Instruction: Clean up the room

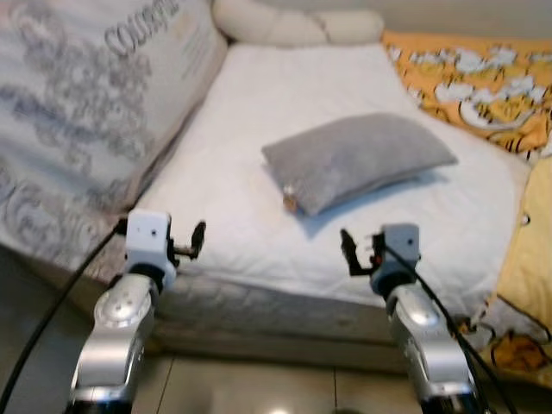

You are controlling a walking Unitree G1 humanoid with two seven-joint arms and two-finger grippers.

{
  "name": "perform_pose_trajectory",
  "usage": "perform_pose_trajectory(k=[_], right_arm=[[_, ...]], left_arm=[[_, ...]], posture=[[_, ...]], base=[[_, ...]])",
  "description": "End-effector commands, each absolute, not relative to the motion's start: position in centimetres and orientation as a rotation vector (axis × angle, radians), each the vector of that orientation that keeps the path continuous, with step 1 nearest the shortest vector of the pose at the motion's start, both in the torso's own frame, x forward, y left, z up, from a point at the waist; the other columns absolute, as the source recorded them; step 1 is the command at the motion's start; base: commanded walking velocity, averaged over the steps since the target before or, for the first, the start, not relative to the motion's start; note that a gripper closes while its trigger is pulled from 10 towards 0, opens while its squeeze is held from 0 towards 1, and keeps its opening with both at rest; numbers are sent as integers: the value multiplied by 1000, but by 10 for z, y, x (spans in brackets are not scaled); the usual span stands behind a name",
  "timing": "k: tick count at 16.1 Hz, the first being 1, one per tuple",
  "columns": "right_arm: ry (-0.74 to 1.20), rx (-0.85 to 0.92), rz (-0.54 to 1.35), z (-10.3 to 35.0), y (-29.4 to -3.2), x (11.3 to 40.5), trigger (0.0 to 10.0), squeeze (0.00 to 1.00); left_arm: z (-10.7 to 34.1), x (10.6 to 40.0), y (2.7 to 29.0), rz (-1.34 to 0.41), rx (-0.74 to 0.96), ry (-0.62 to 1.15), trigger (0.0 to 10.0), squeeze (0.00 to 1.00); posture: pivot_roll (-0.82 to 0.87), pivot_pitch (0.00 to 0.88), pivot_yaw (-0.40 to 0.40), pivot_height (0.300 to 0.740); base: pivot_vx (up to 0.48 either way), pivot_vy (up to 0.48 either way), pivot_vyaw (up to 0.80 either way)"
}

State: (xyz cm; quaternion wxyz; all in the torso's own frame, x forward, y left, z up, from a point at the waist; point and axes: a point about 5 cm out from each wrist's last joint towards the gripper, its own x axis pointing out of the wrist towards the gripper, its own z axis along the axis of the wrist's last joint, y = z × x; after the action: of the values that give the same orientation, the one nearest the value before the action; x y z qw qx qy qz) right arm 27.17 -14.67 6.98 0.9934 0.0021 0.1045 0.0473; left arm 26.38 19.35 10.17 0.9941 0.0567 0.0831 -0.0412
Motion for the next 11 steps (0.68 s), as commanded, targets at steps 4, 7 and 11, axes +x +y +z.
perform_pose_trajectory(k=[4, 7, 11], right_arm=[[181, -11, 78, 77, -153, 274, 10000, 0], [183, -10, 78, 77, -153, 274, 10000, 0], [188, -10, 75, 76, -152, 274, 10000, 0]], left_arm=[[104, 266, 189, -107, 95, 169, 10000, 0], [104, 266, 189, -107, 100, 168, 10000, 0], [105, 267, 189, -109, 102, 167, 10000, 0]], posture=[[-44, 0, 38, 740], [-44, 0, 39, 740], [-41, 0, 39, 740]], base=[[337, 0, -400], [340, 0, 0], [338, 0, 0]])
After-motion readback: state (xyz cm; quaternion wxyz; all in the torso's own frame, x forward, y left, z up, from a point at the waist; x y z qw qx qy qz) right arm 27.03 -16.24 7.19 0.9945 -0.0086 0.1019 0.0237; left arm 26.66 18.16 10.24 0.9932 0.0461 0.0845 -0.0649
